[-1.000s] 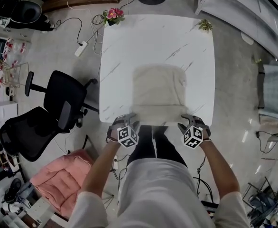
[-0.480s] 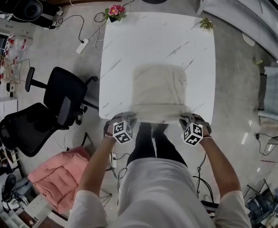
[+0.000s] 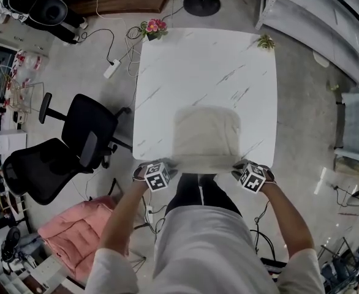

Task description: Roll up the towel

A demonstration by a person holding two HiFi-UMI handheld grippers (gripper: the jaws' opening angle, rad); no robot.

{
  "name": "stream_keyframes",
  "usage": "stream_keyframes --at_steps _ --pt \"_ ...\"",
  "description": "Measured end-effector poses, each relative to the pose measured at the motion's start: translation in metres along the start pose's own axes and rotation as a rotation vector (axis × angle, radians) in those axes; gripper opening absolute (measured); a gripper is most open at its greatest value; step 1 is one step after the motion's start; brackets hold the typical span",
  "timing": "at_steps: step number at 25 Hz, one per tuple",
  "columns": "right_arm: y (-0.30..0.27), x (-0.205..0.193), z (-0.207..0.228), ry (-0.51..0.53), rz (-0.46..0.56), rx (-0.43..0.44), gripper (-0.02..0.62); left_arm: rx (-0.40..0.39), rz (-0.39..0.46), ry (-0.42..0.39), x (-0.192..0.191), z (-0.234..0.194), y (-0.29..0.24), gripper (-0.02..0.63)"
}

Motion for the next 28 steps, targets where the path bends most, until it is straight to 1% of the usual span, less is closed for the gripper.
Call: stream_keyframes --at_steps 4,9,13,16,18,20,24,26,28 --pt "0.003 0.003 0.016 -0.041 -0.010 0.019 0.077 -0.027 -0.021 -0.011 0.008 -0.014 0.005 0.081" --pt "0.007 0.010 0.041 -0.054 -0.029 0.019 0.089 -0.050 -0.048 -0.026 0.016 -0.040 0.005 0.087" --pt "0.014 0.017 0.061 -0.070 -0.029 0.004 0.094 -0.052 -0.043 -0.006 0.023 -0.064 0.013 0.089" --pt "0.017 0.022 0.076 -0.093 -0.018 -0.026 0.100 -0.045 -0.038 0.005 0.027 -0.077 0.016 0.091" --pt "0.017 0.025 0.088 -0.112 -0.013 -0.056 0.112 -0.025 -0.037 0.007 0.028 -0.086 0.014 0.095" --pt "0.018 0.026 0.100 -0.131 -0.009 -0.101 0.142 0.014 -0.037 0.016 0.029 -0.096 0.010 0.111" --pt "0.019 0.024 0.124 -0.188 -0.004 -0.187 0.194 0.142 -0.008 0.050 0.035 -0.122 0.011 0.162" --pt "0.017 0.022 0.133 -0.233 0.001 -0.203 0.207 0.177 -0.001 0.069 0.036 -0.132 0.009 0.199" --pt "0.012 0.019 0.138 -0.274 0.002 -0.207 0.216 0.193 -0.002 0.090 0.035 -0.138 0.007 0.231"
Point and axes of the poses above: the fingertips, and each gripper's own axes: y backward along the fingers, z to its right, x out of its top, the point moved 3 cm from there along y, backward along the fingers, and after that the axes turned 10 degrees about -z, right-handed, at the moved point
